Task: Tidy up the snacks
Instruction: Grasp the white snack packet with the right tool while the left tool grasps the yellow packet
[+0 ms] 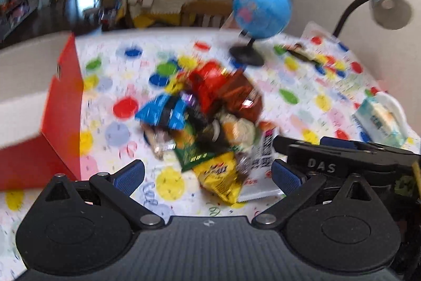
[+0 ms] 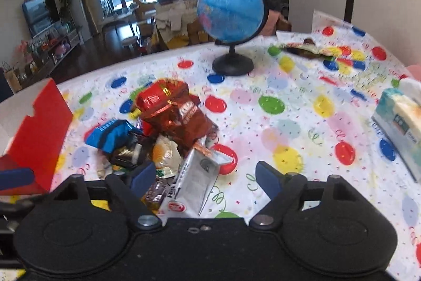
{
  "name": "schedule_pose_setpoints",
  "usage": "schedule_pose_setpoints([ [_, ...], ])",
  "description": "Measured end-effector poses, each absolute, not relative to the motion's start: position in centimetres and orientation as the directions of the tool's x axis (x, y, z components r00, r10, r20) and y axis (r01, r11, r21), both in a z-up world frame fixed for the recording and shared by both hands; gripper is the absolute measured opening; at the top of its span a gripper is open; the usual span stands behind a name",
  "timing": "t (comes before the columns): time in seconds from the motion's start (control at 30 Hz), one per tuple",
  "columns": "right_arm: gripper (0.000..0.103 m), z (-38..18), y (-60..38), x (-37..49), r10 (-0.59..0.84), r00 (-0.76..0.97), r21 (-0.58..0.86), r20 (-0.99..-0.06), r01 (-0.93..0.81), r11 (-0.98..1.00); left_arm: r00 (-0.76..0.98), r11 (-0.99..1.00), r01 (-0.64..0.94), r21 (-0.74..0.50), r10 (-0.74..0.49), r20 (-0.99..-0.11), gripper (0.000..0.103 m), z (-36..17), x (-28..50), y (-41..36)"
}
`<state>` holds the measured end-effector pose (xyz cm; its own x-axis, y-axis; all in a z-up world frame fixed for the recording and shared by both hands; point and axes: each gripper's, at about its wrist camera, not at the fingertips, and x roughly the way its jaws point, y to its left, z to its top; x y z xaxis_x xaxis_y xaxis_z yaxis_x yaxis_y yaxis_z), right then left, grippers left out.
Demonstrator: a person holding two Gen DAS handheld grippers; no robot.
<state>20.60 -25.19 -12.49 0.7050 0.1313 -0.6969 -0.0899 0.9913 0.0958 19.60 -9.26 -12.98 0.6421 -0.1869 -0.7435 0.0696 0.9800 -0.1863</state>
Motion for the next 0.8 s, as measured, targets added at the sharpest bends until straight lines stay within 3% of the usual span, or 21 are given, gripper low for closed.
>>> schedule_pose_setpoints([
  [0.27, 0.061, -14.7, -25.5, 22.9, 0.174, 0.651, 0.14, -0.739, -0.104, 0.985, 0.581, 0.969, 0.004, -0.249, -0.205, -0.788, 0.095, -15.7, 21.8, -8.8],
  [0.43, 0.053, -15.4, -26.0, 24.0, 0.213, 0.626, 0.191, -0.75, -0.103, 0.976, 0.538, 0.962, -0.008, -0.274, -0.227, -0.812, 0.069, -16.8, 23.1, -9.4],
  [0.63, 0.042, -15.7, -26.5, 24.3, 0.253, 0.596, 0.244, -0.762, -0.097, 0.965, 0.507, 0.962, -0.02, -0.271, -0.224, -0.833, 0.067, -17.8, 23.9, -9.9],
  [0.8, 0.02, -15.4, -26.1, 24.0, 0.294, 0.577, 0.279, -0.762, -0.118, 0.953, 0.504, 0.962, 0.013, -0.274, -0.243, -0.829, 0.052, -17.8, 23.9, -10.9],
])
